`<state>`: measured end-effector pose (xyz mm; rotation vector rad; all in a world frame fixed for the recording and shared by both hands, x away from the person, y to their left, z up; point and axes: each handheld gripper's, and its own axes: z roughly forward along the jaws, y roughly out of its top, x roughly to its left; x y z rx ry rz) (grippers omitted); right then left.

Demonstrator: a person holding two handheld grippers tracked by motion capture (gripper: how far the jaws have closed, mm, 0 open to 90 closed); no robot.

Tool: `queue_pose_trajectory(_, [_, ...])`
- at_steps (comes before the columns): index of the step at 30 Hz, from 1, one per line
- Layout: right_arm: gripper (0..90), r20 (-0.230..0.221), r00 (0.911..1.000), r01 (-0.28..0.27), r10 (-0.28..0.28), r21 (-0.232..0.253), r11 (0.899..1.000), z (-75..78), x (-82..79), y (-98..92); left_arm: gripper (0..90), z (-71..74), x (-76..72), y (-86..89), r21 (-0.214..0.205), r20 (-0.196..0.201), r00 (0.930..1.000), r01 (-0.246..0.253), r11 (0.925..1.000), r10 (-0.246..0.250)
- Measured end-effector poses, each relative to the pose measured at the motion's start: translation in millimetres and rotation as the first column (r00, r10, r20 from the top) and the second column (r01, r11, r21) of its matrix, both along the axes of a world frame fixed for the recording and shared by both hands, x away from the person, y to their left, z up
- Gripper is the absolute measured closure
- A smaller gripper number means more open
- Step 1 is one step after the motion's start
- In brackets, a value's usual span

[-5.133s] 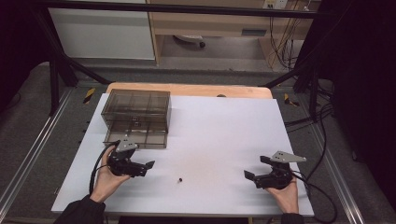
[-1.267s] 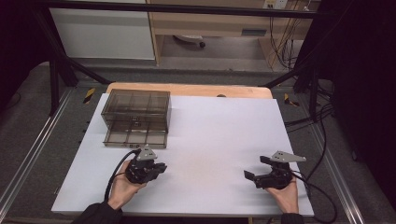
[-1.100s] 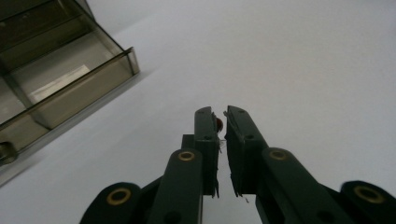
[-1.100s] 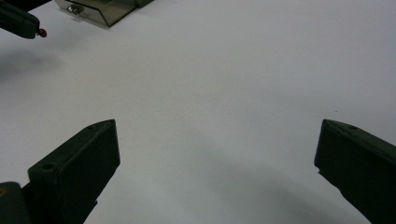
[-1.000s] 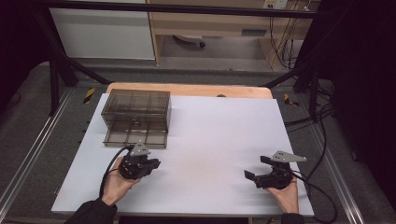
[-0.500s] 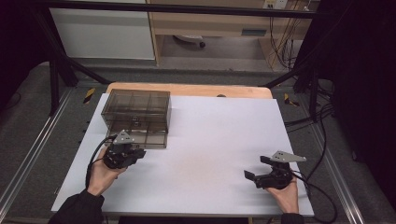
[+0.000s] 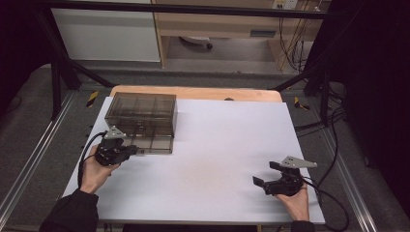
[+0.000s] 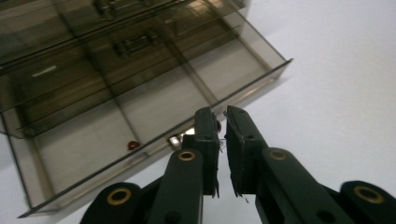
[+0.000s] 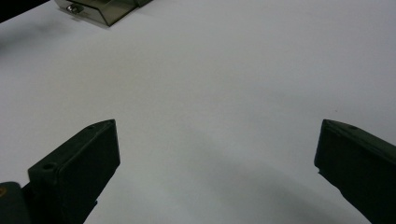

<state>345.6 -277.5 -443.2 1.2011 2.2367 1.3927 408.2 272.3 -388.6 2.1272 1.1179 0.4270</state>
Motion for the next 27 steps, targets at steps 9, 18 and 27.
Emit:
queue_pose_trajectory(9, [0.6, -0.001, 1.0, 0.0, 0.0, 0.0, 1.0, -0.1, 0.2, 0.1, 82.7, -8.3, 16.1, 16.3, 0.021, -0.003, 0.9977, -0.067, 0.9975, 0.067])
queue_pose_trajectory(18, [0.6, -0.003, 1.0, 0.0, 0.0, -0.002, 1.0, -0.2, 0.1, 0.1, 82.6, -17.2, 30.9, 27.6, 0.034, 0.002, 0.9928, -0.119, 0.9923, 0.119])
queue_pose_trajectory(27, [0.6, -0.002, 1.0, -0.002, 0.002, -0.002, 1.0, -0.2, 0.2, -0.1, 82.6, -22.9, 41.9, 39.2, 0.057, 0.007, 0.9844, -0.176, 0.9827, 0.176])
